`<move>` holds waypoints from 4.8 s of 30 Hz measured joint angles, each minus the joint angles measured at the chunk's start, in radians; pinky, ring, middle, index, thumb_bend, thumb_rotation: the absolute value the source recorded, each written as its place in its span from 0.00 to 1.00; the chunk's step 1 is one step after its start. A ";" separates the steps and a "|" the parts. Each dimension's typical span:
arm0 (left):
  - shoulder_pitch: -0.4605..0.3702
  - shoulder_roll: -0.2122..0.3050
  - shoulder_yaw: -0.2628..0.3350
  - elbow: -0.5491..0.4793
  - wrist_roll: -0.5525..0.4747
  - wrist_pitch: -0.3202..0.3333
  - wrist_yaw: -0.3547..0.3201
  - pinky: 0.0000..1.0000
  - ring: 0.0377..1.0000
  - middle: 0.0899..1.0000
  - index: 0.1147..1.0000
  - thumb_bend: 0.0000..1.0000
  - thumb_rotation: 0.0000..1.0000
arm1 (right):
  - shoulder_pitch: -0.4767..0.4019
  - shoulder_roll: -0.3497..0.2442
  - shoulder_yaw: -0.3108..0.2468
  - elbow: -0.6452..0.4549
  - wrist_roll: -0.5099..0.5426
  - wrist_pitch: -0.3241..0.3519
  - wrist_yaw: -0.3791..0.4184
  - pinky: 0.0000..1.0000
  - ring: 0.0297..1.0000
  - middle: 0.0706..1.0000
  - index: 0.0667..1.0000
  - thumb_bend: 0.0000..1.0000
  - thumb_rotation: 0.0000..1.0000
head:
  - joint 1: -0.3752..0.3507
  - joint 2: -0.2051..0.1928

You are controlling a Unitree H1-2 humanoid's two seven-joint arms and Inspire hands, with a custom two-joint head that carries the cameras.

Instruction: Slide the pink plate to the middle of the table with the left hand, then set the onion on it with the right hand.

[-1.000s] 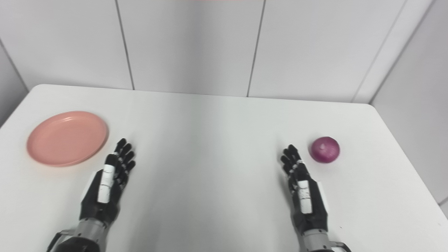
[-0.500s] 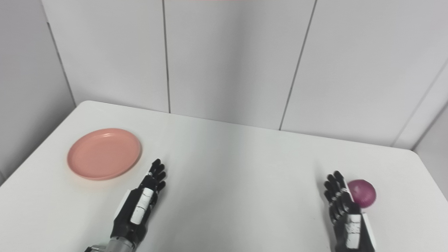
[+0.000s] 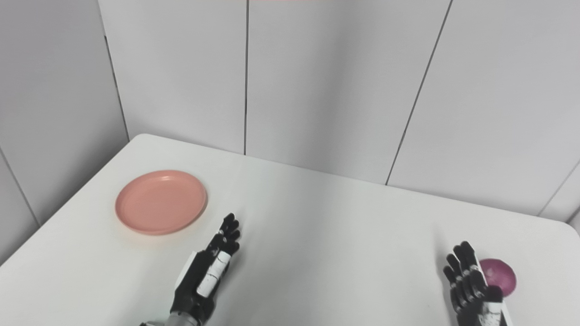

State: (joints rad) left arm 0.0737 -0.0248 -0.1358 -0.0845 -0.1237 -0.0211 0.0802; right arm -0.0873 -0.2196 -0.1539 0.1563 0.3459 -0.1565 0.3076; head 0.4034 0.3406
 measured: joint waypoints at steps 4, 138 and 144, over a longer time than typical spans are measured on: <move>-0.001 -0.015 -0.002 0.006 0.020 -0.004 0.002 1.00 1.00 1.00 1.00 0.83 0.76 | -0.002 -0.004 -0.013 0.007 -0.002 0.000 -0.006 1.00 1.00 0.98 1.00 0.77 1.00 | 0.009 -0.008; -0.534 0.419 0.487 0.694 -0.115 0.027 -0.097 0.80 0.82 0.80 0.81 0.80 0.74 | 0.039 -0.015 -0.013 -0.032 -0.013 0.004 -0.012 1.00 1.00 0.94 1.00 0.77 1.00 | -0.023 0.052; -0.528 0.413 0.485 0.690 -0.115 0.027 -0.097 0.82 0.82 0.81 0.82 0.83 0.72 | 0.042 -0.016 -0.013 -0.036 -0.015 0.007 -0.013 1.00 1.00 0.94 1.00 0.77 1.00 | -0.024 0.055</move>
State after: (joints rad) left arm -0.4545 0.3880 0.3496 0.6053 -0.2386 0.0062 -0.0170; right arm -0.0457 -0.2351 -0.1669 0.1203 0.3310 -0.1494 0.2946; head 0.3789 0.3958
